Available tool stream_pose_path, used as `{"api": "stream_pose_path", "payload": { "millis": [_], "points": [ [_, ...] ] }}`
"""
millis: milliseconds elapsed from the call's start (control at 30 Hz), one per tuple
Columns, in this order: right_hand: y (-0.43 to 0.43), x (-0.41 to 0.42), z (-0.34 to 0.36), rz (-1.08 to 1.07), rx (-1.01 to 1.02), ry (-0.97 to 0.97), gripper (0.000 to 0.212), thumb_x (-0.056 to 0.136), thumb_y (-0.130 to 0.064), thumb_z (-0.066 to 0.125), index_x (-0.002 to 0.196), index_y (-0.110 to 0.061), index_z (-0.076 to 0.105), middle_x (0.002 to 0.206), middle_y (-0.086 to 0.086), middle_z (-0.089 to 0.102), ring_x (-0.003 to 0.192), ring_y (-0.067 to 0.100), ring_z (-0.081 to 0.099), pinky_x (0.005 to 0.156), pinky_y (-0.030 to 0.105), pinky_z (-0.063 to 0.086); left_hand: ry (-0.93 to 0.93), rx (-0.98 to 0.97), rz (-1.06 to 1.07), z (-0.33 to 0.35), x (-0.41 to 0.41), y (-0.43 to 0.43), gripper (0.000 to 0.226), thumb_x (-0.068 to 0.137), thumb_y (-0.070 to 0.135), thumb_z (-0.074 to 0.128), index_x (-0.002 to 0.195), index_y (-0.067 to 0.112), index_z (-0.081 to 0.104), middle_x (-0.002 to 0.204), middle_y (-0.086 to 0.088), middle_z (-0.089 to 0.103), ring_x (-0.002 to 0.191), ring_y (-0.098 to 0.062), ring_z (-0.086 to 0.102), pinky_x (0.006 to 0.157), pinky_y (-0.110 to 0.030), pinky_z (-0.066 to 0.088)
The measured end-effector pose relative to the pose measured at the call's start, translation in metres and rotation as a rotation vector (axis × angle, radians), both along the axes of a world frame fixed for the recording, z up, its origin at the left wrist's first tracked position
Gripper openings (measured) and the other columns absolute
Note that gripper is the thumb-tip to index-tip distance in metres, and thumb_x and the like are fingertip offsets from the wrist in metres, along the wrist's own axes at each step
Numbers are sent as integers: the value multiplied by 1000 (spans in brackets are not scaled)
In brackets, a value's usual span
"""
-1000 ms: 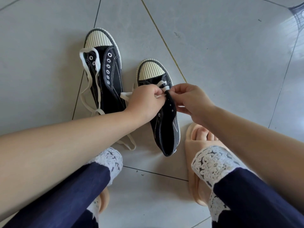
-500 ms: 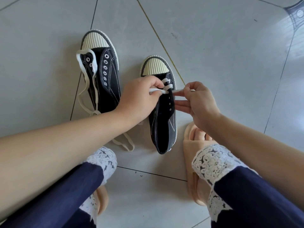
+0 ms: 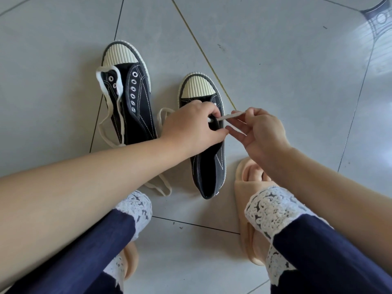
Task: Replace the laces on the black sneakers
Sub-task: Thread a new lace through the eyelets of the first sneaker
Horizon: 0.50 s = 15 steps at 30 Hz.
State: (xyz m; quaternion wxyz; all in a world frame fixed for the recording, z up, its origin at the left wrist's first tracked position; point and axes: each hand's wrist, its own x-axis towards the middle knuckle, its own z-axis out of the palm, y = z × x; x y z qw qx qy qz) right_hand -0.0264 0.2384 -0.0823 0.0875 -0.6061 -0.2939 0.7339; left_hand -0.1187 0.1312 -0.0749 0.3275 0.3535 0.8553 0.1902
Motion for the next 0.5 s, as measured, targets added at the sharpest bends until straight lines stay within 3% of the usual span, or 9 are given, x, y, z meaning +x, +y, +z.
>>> {"api": "stream_pose_path", "payload": {
  "millis": [100,167,233,300,400,500],
  "points": [
    [30,4,1,-326,-19,-2,27,95,5,29,74,-2,44,66,10,51,49,20,60,49,31,56,16,28,-30,-3,-6,-7,29,74,45,65,99,31,60,90,15,48,79,-7,48,79,-30,38],
    [51,13,3,-467,20,-12,26,95,5,29,74,-1,44,62,8,46,44,18,52,48,31,56,6,42,-37,-5,-10,-12,29,76,43,65,101,29,62,83,15,44,77,-10,46,74,-29,37],
    [55,17,2,-418,70,-48,28,91,7,29,73,-6,45,54,5,43,36,14,44,46,24,50,-16,52,-30,-6,-12,-14,28,75,45,66,98,29,63,79,14,45,76,-12,47,65,-27,34],
    [44,15,-4,-47,221,-164,29,89,6,30,74,-13,46,54,2,43,37,11,40,43,20,40,-29,73,-23,-7,-11,-15,26,75,44,66,96,28,65,74,14,45,77,-15,49,68,-28,37],
    [16,7,-12,761,526,-301,16,92,-15,46,79,-22,52,64,-5,48,53,10,45,49,23,39,-42,86,-23,-7,-9,-11,27,75,44,67,94,25,63,68,17,42,75,-13,48,68,-27,36],
    [6,1,-12,1199,743,-335,15,89,-38,56,83,-24,55,71,-10,51,64,8,47,53,16,34,-62,79,-8,-9,-11,-7,29,73,47,68,91,25,60,75,14,45,76,-11,47,67,-27,38]
  ]
}}
